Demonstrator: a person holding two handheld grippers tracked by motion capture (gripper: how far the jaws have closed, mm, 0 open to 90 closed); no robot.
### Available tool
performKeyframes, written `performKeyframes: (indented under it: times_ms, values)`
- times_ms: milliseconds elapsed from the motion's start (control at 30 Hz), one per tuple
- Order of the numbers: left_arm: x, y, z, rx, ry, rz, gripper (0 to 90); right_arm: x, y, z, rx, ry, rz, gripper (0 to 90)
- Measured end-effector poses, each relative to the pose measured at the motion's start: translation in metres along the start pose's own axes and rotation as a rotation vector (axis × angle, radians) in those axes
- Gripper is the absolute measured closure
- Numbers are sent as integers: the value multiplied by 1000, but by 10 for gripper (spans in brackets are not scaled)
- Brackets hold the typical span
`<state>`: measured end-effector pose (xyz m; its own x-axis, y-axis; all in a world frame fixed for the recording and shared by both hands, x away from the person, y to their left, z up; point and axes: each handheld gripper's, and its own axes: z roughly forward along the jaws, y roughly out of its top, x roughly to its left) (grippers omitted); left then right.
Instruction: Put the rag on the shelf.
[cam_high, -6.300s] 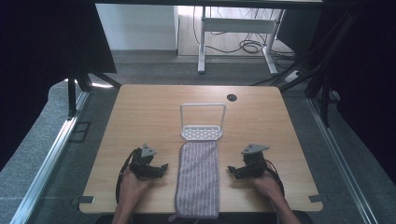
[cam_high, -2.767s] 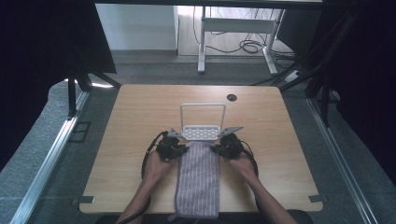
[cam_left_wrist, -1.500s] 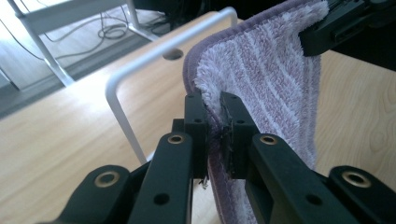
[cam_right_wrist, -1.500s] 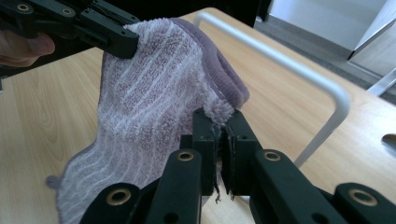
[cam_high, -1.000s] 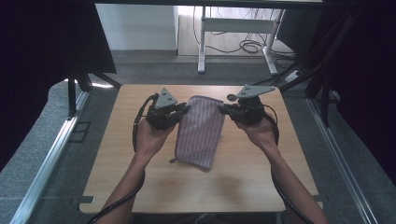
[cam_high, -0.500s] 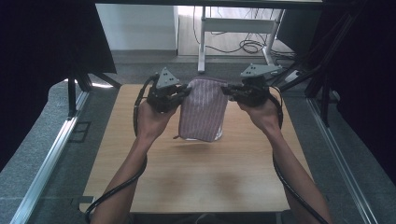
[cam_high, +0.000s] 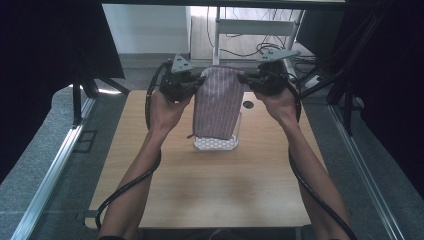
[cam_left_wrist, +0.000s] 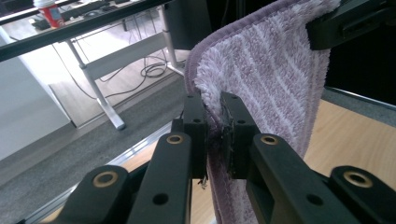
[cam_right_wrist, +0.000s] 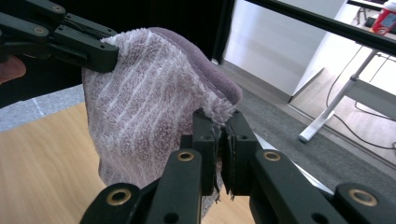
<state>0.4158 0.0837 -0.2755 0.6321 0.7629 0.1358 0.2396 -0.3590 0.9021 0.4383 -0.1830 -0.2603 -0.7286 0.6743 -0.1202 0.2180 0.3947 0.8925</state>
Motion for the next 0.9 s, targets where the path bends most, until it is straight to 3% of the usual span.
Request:
performKeyframes:
  times_ms: [367,667,900]
  values:
    - [12,7,23,24,51,-28,817,-17,7,23,17,-58,11,846]
    - [21,-4,48,52,111,-39,813,-29,-2,54,37,-99,27,845]
    - [27,-15,65,92,164,-22,809,-33,-11,78,59,-118,31,845]
